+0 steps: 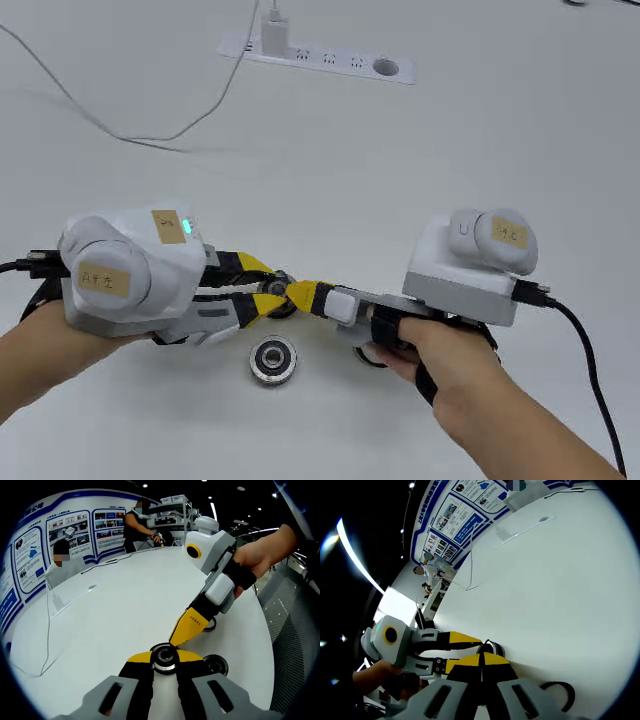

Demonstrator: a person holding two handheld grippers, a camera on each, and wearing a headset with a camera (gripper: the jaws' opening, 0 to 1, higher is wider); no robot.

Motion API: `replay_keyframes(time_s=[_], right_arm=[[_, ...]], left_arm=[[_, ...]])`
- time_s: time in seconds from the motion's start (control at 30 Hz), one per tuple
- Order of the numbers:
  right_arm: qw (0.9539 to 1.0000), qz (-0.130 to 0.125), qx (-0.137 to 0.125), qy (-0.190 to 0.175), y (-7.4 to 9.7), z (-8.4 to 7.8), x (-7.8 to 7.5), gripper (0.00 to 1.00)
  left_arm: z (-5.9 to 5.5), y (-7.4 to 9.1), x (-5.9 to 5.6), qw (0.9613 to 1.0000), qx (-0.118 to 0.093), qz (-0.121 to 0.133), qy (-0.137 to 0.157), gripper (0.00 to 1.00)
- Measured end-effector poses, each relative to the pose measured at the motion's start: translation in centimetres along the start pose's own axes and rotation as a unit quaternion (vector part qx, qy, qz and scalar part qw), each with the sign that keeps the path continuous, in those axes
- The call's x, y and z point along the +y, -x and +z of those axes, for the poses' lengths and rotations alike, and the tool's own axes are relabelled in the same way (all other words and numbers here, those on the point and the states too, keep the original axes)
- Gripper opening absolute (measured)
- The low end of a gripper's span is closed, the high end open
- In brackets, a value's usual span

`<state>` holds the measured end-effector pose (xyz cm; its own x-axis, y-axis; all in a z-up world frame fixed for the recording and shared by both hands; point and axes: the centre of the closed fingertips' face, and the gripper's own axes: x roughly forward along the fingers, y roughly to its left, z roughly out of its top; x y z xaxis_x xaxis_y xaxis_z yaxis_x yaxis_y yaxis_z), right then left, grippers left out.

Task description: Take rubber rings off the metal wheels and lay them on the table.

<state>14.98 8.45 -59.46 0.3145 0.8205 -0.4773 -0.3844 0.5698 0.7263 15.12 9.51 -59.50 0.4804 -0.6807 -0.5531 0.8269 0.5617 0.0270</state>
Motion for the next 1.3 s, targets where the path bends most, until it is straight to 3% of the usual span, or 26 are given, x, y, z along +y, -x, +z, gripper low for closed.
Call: replay_keyframes(time_s=[0.53,0.87,1.1,1.3], right_arm=[[0.9999,0.01,-0.007,0.0,-0.6,0.4,1.0,0.01],[0.9989,0.026,-0.028,-0.027,-0.2,1.3,2.0,0.01],[0.9973,0.036,-0.048,-0.042,0.9,2.3,2.8,0.01],[0.9963,0.023,-0.062,-0.055,3.1,2.4,2.0,0.01]], left_arm=[[0.7,3.1,1.0,0.9993,-0.009,0.034,0.01,0.23],[1.2,4.5,1.6,0.998,-0.021,0.056,0.02,0.26],[1.6,5.2,1.5,0.9969,-0.035,0.065,0.03,0.31],[1.8,5.3,1.1,0.996,-0.045,0.065,0.042,0.37]])
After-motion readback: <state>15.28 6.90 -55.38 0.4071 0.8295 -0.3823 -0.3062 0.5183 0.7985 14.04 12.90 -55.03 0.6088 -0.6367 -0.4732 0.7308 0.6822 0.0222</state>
